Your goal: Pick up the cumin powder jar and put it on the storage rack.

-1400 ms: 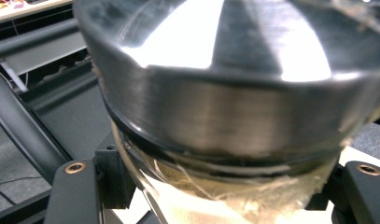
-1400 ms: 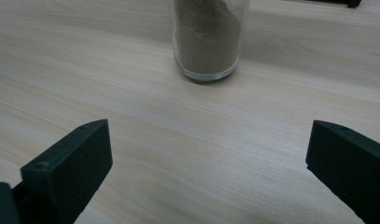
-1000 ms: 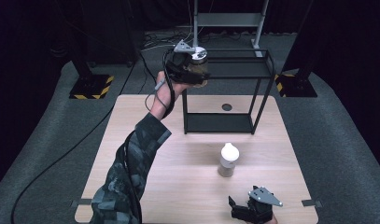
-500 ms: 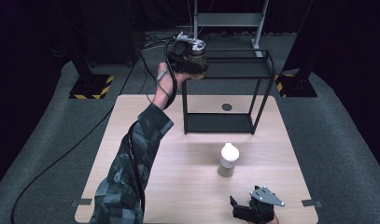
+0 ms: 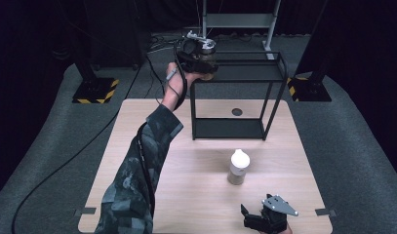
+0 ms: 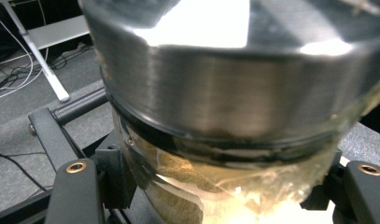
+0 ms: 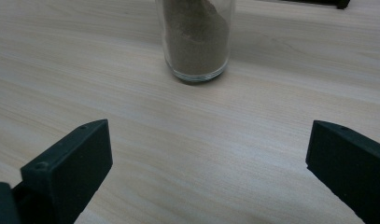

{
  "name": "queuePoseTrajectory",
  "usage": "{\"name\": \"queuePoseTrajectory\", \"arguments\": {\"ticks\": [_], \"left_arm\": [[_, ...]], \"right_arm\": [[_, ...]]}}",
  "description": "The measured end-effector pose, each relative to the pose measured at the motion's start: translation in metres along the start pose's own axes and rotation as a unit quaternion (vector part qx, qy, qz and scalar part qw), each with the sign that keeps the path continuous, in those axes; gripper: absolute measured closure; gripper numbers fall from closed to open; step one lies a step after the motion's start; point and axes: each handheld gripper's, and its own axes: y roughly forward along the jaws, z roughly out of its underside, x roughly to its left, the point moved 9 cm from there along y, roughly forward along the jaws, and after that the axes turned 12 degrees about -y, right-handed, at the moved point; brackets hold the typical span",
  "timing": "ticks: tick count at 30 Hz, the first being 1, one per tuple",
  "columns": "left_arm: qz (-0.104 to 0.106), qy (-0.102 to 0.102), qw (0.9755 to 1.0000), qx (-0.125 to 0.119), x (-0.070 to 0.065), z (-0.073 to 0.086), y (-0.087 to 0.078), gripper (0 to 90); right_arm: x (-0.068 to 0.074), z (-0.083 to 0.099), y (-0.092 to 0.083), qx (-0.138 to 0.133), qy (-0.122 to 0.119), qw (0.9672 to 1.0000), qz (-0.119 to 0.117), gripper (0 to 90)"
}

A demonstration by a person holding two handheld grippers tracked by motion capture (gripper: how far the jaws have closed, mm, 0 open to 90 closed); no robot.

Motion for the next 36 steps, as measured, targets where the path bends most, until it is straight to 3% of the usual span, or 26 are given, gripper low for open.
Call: {"name": "queuePoseTrajectory", "arguments": {"ticks": [21,23,25,29,36], "left_arm": [[-0.002,0.001,1.0,0.001,0.0,-0.001,0.001,30.4],[0.005,0.0,1.0,-0.003,0.002,0.0,0.0,30.0],[0.006,-0.004,0.9998,-0.02,0.002,0.002,-0.004,15.3],[-0.002,0.001,0.9998,-0.022,0.001,0.002,-0.013,1.8],[-0.02,0.016,0.9992,-0.031,0.002,0.009,-0.034,0.0]], "right_arm": [[-0.001,0.0,-0.001,0.0,-0.001,1.0,0.003,0.0],[-0.001,0.0,-0.001,0.0,0.001,1.0,0.003,0.0],[-0.002,0.0,-0.002,0.0,0.001,1.0,0.003,0.0],[-0.002,0.0,-0.003,-0.004,0.002,1.0,0.007,0.0],[0.0,-0.001,-0.002,-0.003,-0.001,1.0,0.007,0.0]]}}
